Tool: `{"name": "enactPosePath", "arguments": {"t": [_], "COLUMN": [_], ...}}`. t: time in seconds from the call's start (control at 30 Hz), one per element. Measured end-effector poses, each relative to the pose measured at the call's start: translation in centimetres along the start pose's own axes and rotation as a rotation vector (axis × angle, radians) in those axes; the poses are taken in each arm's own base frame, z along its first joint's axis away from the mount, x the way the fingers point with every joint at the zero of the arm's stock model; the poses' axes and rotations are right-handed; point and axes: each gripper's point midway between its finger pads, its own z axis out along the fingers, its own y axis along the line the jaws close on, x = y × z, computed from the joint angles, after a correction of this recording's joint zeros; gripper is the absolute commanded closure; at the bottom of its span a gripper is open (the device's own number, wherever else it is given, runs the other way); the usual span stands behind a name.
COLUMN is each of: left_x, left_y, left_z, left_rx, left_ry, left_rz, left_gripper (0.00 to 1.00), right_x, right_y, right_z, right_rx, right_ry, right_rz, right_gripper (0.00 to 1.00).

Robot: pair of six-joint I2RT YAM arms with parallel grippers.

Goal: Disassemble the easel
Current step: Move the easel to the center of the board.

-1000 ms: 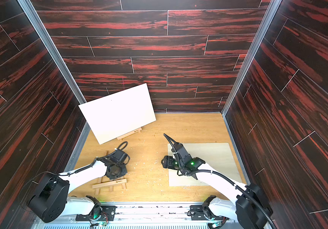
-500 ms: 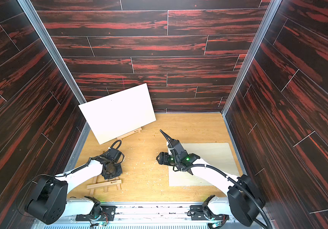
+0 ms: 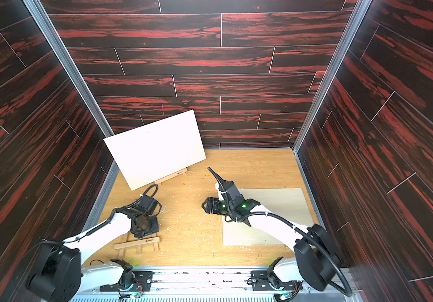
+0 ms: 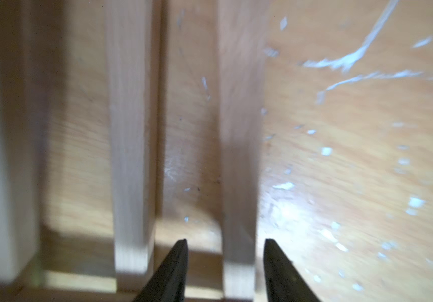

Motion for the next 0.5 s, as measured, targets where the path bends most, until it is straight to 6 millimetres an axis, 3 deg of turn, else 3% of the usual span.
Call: {"name": "enactPosePath", "arguments": {"t": [0.27,0.5], "left_x": [-1.9,-3.5], "left_y": [-1.2,-2.1], "left_z": [-4.5,-8.6], "left_rx": [0.127,0.276], "left_ry": [-0.147,-0.318], "left_rz": [-0.008,-0.03], "left_gripper": [0.23,0.14], "right_x": [-2.7,-6.2], "right_y": [2.5,5.0], "right_z": [2.5,6.1], "right_rx": [-0.08,-0.166], "right_ry": [-0.033,-0.09], "right_rz": [-0.014,-0.004], "right_gripper": [0.19,0.19]}}
